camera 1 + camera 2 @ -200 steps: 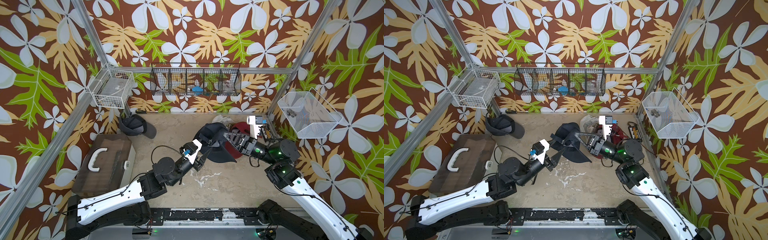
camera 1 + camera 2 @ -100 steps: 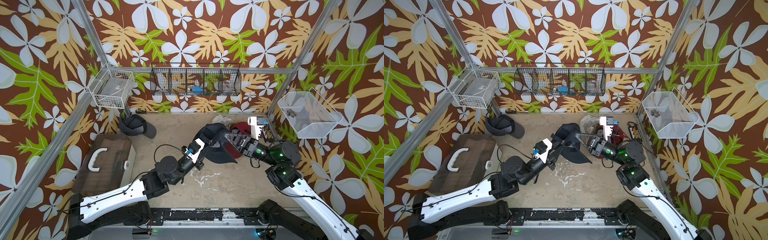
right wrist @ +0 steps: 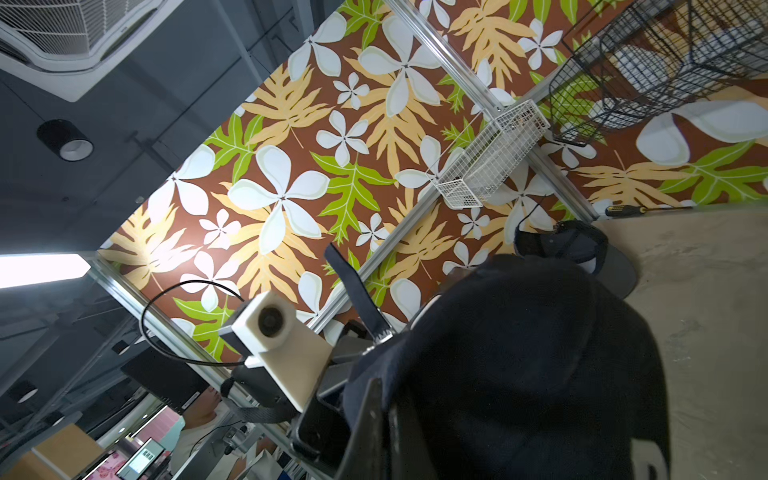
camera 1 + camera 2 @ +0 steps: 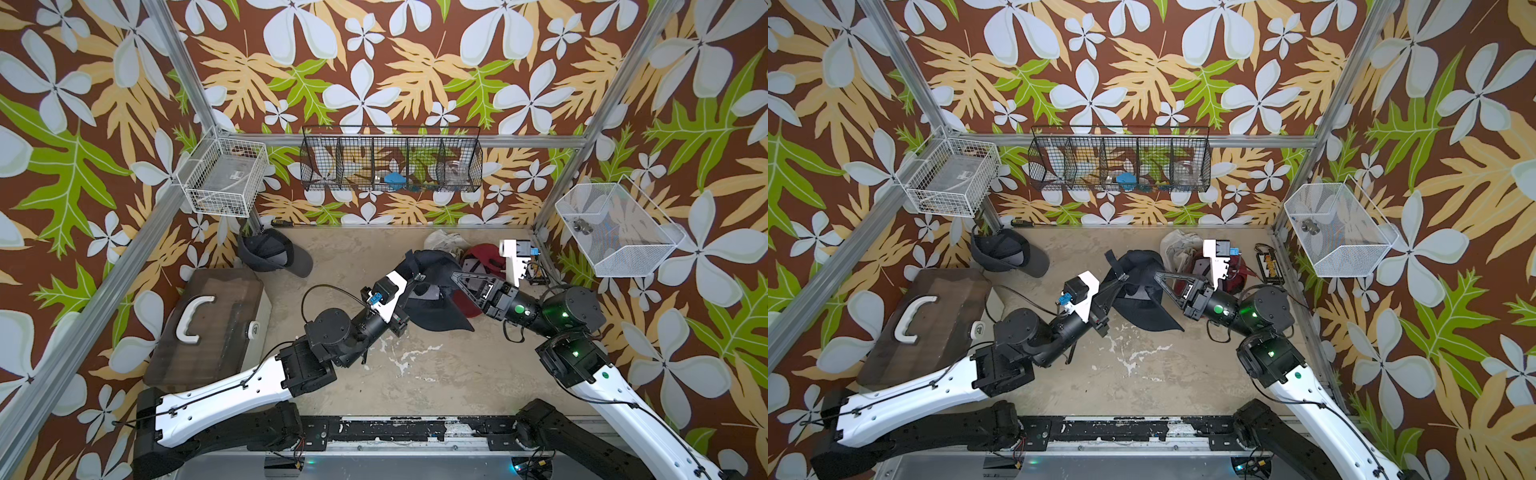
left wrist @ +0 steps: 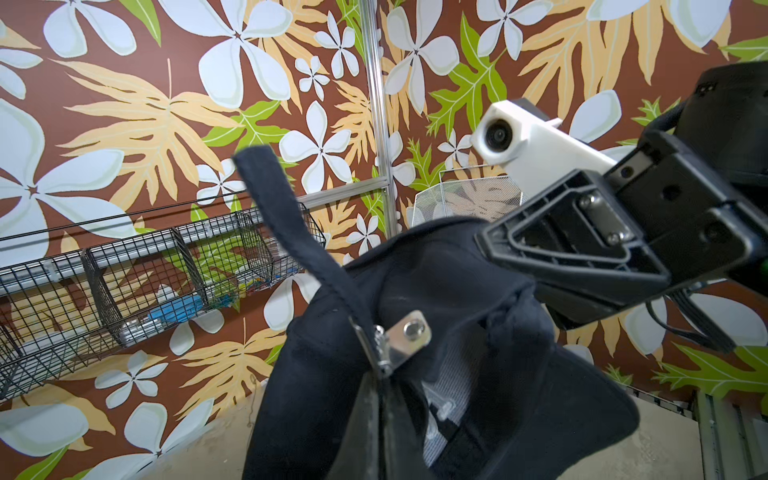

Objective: Open the adjustable buckle of the baseball cap
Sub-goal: Pull the adjustable strap on the baseball cap.

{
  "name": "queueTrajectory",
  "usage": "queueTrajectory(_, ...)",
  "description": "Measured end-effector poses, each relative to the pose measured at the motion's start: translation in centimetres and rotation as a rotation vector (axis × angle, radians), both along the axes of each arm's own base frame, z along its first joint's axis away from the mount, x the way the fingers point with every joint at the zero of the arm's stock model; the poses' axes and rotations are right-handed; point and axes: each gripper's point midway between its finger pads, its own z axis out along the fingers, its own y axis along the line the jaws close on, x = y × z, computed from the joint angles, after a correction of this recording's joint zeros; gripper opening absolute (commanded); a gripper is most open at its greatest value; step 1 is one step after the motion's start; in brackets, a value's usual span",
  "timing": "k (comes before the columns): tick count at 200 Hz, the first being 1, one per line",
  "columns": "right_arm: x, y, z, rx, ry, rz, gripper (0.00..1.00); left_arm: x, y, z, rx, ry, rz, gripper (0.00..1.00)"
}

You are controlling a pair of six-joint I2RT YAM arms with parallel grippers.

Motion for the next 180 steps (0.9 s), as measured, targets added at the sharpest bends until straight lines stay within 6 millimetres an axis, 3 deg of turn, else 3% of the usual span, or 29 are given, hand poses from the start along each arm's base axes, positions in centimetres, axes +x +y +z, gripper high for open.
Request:
queueTrajectory(52, 1.3, -0.6, -4.2, -0.176, 0.013, -0.108, 0.0, 0.9, -1.8, 0.3, 0.122, 0.056, 0.003, 0.0)
queueTrajectory(79, 1.5, -1.2, -5.6, -0.269, -0.009, -0.149, 0.12, 1.2, -2.6, -0.7, 0.206, 0.095, 0.003, 0.0)
queueTrajectory(130, 0.8, -2.9, -6.1, -0.398, -0.108, -0.227, 0.45, 1.8, -2.9, -1.8, 0.3, 0.142, 0.028, 0.0)
queueTrajectory(180, -0.3, -4.9, -5.6, -0.505, -0.247, -0.308, 0.51, 2.1, -3.1, -2.3, 0.35, 0.179, 0.037, 0.0)
